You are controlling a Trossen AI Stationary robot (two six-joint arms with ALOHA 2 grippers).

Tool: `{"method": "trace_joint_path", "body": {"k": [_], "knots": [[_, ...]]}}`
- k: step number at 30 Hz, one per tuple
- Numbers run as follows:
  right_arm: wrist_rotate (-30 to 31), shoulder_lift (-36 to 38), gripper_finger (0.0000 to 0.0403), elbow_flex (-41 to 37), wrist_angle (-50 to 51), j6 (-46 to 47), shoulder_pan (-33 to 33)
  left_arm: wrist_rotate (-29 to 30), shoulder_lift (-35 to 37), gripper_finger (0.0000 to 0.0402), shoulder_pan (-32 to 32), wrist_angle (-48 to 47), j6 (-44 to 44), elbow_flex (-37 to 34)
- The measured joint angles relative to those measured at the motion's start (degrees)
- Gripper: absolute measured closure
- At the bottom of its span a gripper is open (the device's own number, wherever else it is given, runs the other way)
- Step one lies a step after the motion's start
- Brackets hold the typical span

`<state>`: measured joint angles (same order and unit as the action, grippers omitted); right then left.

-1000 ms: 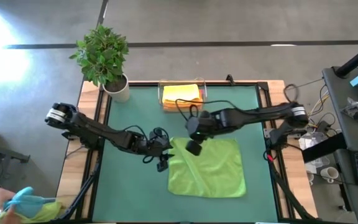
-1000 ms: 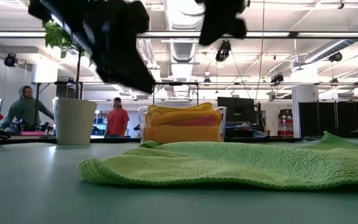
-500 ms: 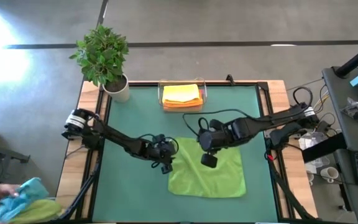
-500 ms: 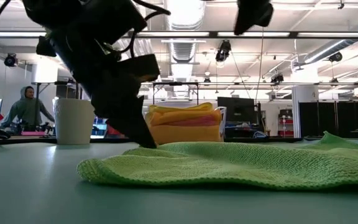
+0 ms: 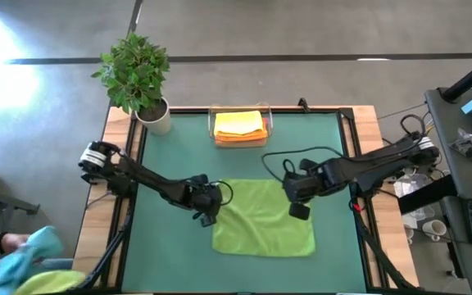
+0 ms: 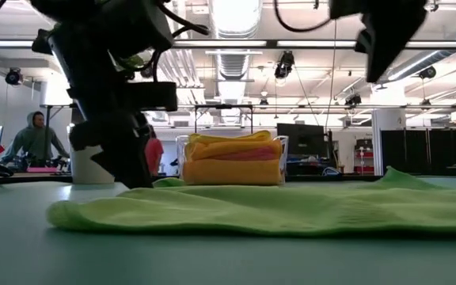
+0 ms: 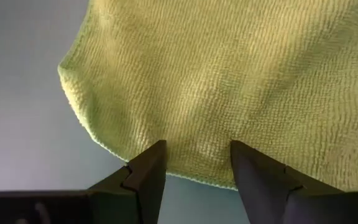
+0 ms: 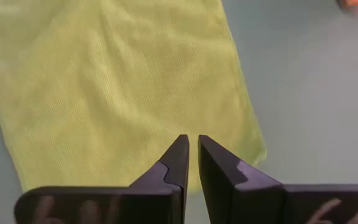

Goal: Fold microfiber towels
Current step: Fold the green microfiber cloth

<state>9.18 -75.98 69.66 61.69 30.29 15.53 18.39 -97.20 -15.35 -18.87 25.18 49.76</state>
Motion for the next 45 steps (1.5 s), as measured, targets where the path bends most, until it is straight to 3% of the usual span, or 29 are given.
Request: {"method": "trace_joint_path", "body": {"k": [10, 19, 24, 33, 45], "knots": [[-0.8, 15.6, 0.0374, -17.8, -16.5, 7.3, 3.7, -5.5, 10.4, 0.0237, -0.7, -6.2, 0.0, 3.5], [-2.2, 19.5, 0.0374, -24.0, -20.6, 9.4, 7.8, -5.7, 13.7, 0.0237, -6.4, -6.0, -0.1, 6.1], [-6.5, 18.7, 0.0374, -26.0, -20.4, 9.6, 10.3, -5.7, 12.1, 0.0237, -11.2, -5.8, 0.5, 6.8], [-6.8, 18.1, 0.0338, -27.0, -20.6, 11.2, 17.1, -6.6, 4.7, 0.0237, -18.0, -5.6, 4.5, 11.7], [-5.7, 11.9, 0.0278, -28.2, -27.8, 6.1, 24.1, -7.9, -4.3, 0.0237, -20.4, -5.6, 3.9, 15.5]]}}
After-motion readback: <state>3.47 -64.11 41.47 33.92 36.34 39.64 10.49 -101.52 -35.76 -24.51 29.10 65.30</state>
